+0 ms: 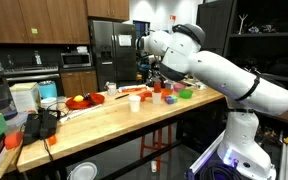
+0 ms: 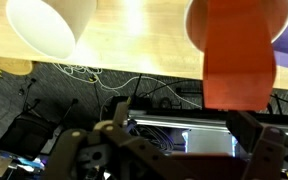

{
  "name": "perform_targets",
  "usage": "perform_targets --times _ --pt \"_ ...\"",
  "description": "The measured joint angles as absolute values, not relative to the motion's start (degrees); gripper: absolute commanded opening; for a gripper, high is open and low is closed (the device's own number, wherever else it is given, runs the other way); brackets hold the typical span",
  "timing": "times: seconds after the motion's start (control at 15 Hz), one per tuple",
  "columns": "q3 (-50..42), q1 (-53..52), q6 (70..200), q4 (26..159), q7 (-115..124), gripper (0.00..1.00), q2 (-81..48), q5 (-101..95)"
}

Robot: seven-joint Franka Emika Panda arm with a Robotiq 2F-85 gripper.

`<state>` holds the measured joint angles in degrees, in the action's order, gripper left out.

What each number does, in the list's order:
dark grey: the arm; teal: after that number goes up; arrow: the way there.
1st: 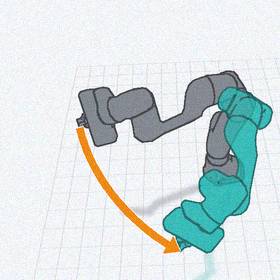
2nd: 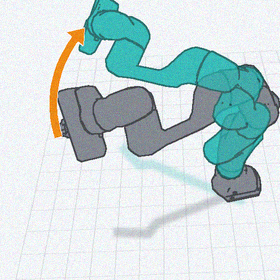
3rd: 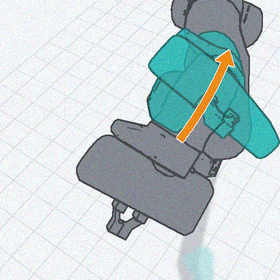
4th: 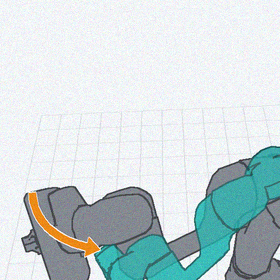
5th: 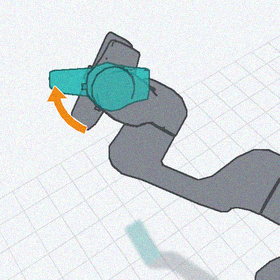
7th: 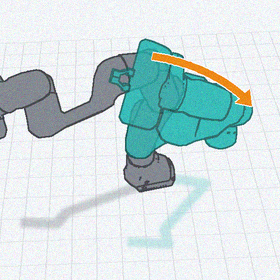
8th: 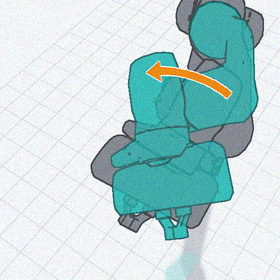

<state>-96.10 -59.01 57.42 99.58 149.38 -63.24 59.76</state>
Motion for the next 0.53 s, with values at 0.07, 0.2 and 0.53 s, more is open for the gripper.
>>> perform_targets --times 0.07,0.2,0.53 --pt "-97.3 -59.0 57.1 99.8 149.3 1.00 -65.3 61.0" --pt "-98.4 -59.1 56.8 99.9 149.2 1.00 -67.4 61.9" --pt "-98.2 -59.1 56.8 99.8 149.2 1.00 -68.0 62.0"
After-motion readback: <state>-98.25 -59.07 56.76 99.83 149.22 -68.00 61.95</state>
